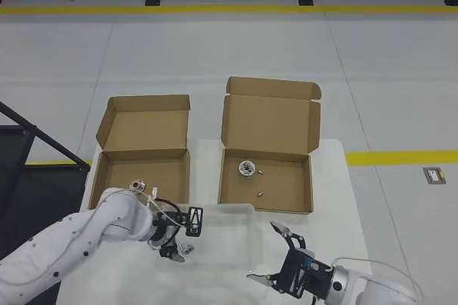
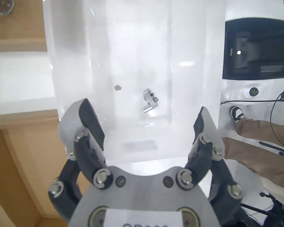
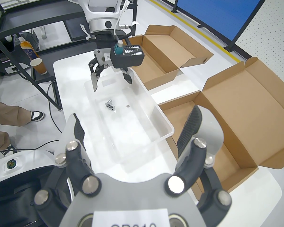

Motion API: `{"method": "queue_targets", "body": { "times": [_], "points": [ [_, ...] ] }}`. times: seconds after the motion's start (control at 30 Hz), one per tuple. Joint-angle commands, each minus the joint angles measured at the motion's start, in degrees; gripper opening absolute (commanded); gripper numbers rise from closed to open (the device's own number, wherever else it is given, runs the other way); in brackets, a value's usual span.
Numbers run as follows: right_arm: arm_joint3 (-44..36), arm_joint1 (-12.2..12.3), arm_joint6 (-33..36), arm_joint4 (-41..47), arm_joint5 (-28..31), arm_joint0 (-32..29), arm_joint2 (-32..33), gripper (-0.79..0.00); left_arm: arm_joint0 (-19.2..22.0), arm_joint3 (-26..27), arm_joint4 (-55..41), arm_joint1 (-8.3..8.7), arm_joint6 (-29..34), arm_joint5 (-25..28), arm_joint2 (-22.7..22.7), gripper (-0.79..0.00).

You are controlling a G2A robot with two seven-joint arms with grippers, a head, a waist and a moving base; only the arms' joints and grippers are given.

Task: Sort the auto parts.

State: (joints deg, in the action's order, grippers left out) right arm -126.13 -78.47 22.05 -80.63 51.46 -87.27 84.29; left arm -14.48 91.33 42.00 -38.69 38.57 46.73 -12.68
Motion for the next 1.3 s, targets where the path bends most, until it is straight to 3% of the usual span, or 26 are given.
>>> {"method": "queue_targets", "body": {
  "times": [0.0, 0.3, 0.4, 0.53, 0.77, 0.83, 0.87, 0.97, 1.03, 1.27],
  "points": [
    [0.0, 0.0, 0.0, 0.0, 0.0, 0.0, 0.0, 0.0, 0.06, 0.95, -2.53, -0.23, 3.46, -0.8, -0.19, 0.0],
    [0.0, 0.0, 0.0, 0.0, 0.0, 0.0, 0.0, 0.0, -0.17, 3.94, -6.11, -1.73, 17.22, -7.86, -0.11, -0.114],
    [0.0, 0.0, 0.0, 0.0, 0.0, 0.0, 0.0, 0.0, -0.52, 4.42, -4.46, -2.66, 20.45, -11.02, 0.3, -0.215],
    [0.0, 0.0, 0.0, 0.0, 0.0, 0.0, 0.0, 0.0, -1.4, 4.07, -2.81, -4.2, 22.28, -13.23, 1.01, -0.209],
    [0.0, 0.0, 0.0, 0.0, 0.0, 0.0, 0.0, 0.0, -2.84, 0.94, 0.46, -7.22, 22.22, -15.38, 1.85, -0.215],
    [0.0, 0.0, 0.0, 0.0, 0.0, 0.0, 0.0, 0.0, -3.27, -1.03, 1.18, -8.07, 20.53, -15.56, 1.76, -0.243],
    [0.0, 0.0, 0.0, 0.0, 0.0, 0.0, 0.0, 0.0, -3.48, -1.8, 1.91, -8.49, 19.79, -16.06, 1.71, -0.305],
    [0.0, 0.0, 0.0, 0.0, 0.0, 0.0, 0.0, 0.0, -4.09, -3.82, 2.63, -9.55, 17.48, -15.41, 1.52, -0.311],
    [0.0, 0.0, 0.0, 0.0, 0.0, 0.0, 0.0, 0.0, -4.34, -4.87, 3.11, -10.19, 17.04, -14.82, 1.46, -0.372],
    [0.0, 0.0, 0.0, 0.0, 0.0, 0.0, 0.0, 0.0, -5.57, -7.93, 4.56, -12.25, 16.61, -15.35, 1.16, -0.4]
  ]
}}
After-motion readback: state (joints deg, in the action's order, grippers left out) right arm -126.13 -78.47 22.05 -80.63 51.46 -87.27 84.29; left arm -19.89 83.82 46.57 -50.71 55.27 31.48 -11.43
